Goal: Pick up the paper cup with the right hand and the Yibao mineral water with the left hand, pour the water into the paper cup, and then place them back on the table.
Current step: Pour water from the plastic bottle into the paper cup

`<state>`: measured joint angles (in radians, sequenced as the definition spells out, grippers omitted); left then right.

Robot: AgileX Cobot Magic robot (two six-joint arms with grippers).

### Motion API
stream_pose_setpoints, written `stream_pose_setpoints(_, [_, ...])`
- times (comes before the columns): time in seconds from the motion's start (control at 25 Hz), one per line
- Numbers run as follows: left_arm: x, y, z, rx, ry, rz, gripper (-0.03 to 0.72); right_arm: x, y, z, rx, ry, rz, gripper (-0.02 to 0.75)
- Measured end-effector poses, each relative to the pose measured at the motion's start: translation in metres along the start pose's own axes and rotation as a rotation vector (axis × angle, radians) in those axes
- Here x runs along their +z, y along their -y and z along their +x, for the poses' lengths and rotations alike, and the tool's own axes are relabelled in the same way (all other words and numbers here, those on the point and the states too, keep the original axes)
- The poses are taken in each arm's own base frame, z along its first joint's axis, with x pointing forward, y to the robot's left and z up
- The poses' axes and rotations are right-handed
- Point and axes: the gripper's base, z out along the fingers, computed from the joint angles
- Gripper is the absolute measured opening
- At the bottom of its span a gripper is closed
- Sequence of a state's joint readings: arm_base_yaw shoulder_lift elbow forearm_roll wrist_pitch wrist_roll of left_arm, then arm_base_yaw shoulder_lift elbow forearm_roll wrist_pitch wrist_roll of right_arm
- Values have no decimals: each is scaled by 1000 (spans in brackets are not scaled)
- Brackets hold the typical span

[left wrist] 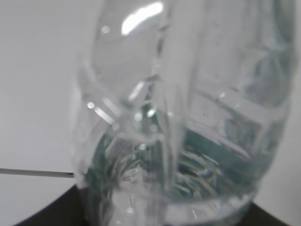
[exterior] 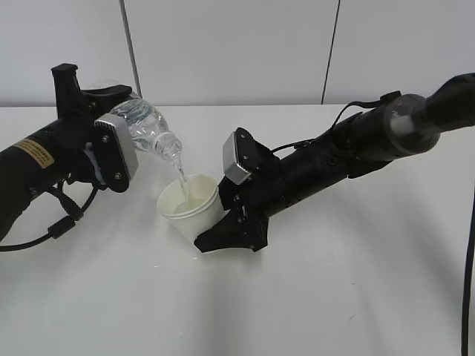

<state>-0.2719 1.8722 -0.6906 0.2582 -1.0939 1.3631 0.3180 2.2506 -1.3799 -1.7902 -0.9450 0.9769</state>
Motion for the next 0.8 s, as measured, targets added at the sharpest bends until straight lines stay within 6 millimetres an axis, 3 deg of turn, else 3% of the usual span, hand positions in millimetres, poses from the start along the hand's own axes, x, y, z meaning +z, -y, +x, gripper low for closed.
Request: stream_pose_setpoints(0.8, [0, -1, 0, 41, 3, -13, 321, 0, 0, 0, -1, -2, -1, 538])
